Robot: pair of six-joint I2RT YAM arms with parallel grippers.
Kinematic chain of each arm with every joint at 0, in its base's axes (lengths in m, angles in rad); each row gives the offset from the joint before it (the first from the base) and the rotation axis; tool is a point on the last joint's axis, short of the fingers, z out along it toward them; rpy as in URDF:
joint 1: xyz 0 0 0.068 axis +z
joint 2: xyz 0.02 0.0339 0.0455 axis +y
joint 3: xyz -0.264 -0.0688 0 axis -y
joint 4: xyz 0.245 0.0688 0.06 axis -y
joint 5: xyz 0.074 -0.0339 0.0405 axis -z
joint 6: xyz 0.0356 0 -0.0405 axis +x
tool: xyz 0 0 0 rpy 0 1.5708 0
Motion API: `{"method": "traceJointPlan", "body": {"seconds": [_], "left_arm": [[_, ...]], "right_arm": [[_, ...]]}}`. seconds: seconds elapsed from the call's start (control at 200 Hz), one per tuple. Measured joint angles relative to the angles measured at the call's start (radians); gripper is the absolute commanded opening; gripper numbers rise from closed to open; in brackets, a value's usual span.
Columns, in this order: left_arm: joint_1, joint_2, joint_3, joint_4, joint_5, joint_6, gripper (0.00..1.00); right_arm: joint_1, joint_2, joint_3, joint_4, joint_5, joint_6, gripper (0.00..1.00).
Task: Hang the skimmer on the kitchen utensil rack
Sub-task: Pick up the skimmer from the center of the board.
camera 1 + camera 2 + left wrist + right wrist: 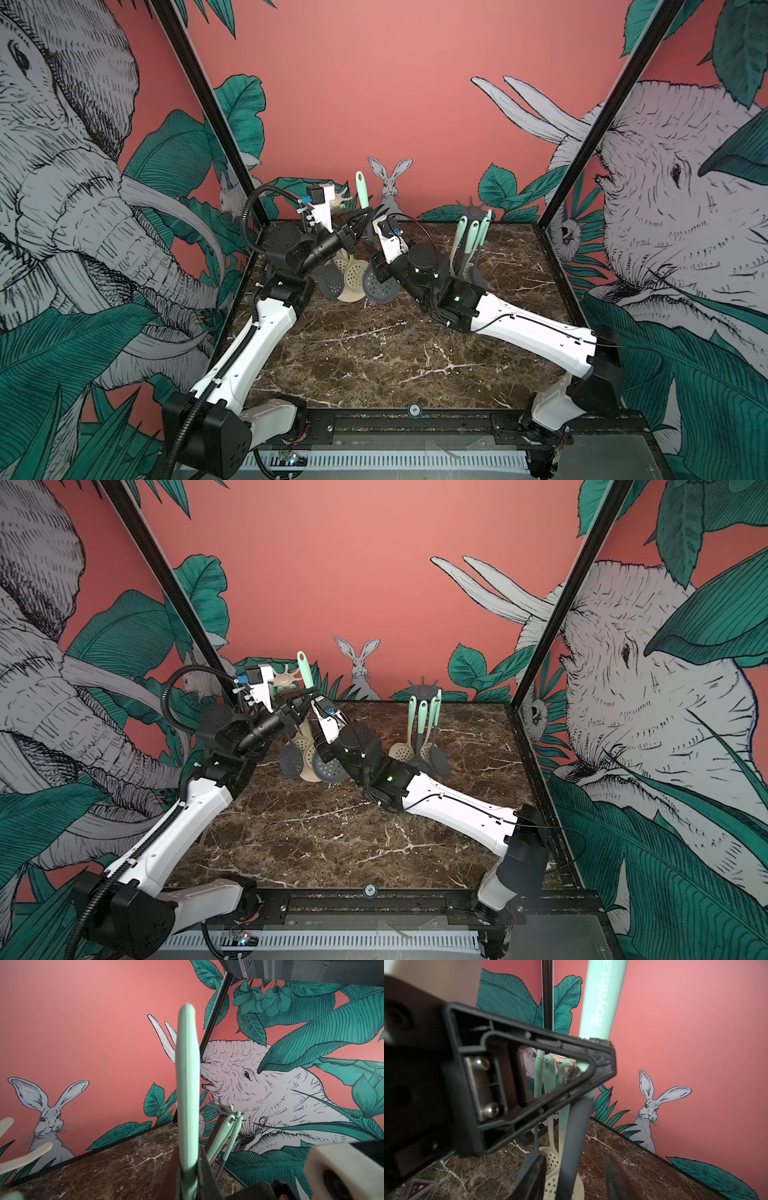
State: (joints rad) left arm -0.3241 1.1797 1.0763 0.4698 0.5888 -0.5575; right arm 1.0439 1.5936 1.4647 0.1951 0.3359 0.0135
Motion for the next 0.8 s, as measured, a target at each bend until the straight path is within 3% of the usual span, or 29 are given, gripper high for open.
{"method": "traceJointPlan", "body": {"seconds": [0.31, 0.43, 0.52, 0.675, 0.8], "left_arm": [[-0.002, -0.024, -0.019, -0.008, -0.037, 0.006, 0.0], [-0.003, -0.034, -0.019, -0.024, -0.051, 0.021, 0.0], [-0.003, -0.051, -0.019, -0.054, -0.063, 0.044, 0.14], [-0.003, -0.087, -0.016, -0.105, -0.091, 0.093, 0.52], [-0.003, -0.116, -0.005, -0.129, -0.103, 0.128, 0.62]], "right_arm": [[-0.011, 0.045, 0.021, -0.008, -0.016, 0.002, 0.06], [-0.021, 0.045, 0.023, -0.011, -0.039, -0.009, 0.0], [-0.025, 0.044, 0.023, -0.013, -0.061, -0.023, 0.0], [-0.042, 0.033, 0.005, -0.029, -0.096, -0.063, 0.0], [-0.068, 0.005, -0.035, -0.051, -0.125, -0.074, 0.0]]}}
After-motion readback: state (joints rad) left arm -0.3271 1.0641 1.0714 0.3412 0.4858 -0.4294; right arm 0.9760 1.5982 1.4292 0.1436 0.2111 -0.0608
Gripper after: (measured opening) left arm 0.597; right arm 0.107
